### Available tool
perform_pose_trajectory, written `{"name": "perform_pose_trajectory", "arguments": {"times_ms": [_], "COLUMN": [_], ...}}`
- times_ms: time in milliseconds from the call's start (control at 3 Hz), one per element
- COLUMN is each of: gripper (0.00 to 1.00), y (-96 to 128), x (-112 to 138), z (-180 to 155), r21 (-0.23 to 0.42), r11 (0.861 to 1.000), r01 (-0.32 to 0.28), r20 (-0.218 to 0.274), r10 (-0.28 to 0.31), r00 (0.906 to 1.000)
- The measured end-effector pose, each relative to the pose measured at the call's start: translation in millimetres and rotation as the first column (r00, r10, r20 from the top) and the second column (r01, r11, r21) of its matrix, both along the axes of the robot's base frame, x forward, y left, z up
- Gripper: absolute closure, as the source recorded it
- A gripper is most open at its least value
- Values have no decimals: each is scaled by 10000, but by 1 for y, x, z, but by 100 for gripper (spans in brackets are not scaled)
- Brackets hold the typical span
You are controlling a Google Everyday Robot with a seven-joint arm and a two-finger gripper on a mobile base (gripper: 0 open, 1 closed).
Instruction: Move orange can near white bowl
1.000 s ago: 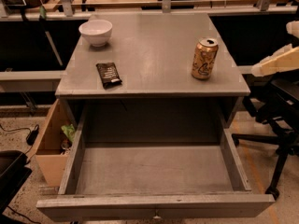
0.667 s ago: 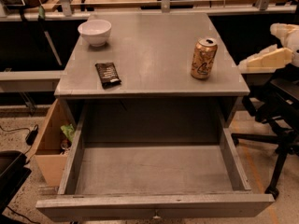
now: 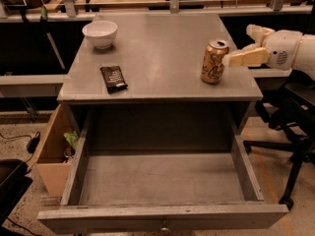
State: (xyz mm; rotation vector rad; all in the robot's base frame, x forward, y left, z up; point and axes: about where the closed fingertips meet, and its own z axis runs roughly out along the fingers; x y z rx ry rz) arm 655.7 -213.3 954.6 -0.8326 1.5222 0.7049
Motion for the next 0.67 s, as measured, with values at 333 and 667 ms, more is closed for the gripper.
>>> {"name": "perform_pose_trajectory", "arguments": {"times_ms": [333, 667], "gripper": [0, 0], "y": [6, 5], "x": [9, 17], "z": [-9, -21], "r21": [-188, -560], "r11": [9996, 9968], "r01": [199, 564], "r20": [358, 774], "r10": [-192, -519], "r00": [9992, 9956]}}
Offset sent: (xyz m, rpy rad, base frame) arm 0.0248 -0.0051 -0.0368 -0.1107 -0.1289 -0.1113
